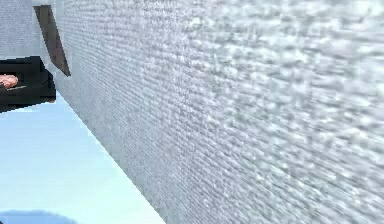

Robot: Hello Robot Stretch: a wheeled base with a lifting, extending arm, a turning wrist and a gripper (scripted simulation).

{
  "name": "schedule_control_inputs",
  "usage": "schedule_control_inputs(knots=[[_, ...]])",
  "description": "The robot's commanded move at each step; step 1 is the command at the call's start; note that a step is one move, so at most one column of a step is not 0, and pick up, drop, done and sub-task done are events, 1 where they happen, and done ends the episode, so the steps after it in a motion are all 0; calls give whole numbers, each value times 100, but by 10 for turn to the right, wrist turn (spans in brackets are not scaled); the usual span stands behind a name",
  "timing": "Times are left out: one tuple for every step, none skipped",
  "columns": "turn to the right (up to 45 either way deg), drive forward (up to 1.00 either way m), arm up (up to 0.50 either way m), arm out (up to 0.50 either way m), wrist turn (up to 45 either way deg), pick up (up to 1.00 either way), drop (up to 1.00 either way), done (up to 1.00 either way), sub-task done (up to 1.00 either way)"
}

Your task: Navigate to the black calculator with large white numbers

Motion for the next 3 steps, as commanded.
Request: schedule_control_inputs(knots=[[0,20,0,0,0,0,0,0,0],[-390,0,0,0,0,0,0,0,0],[0,100,0,0,0,0,0,0,0]])
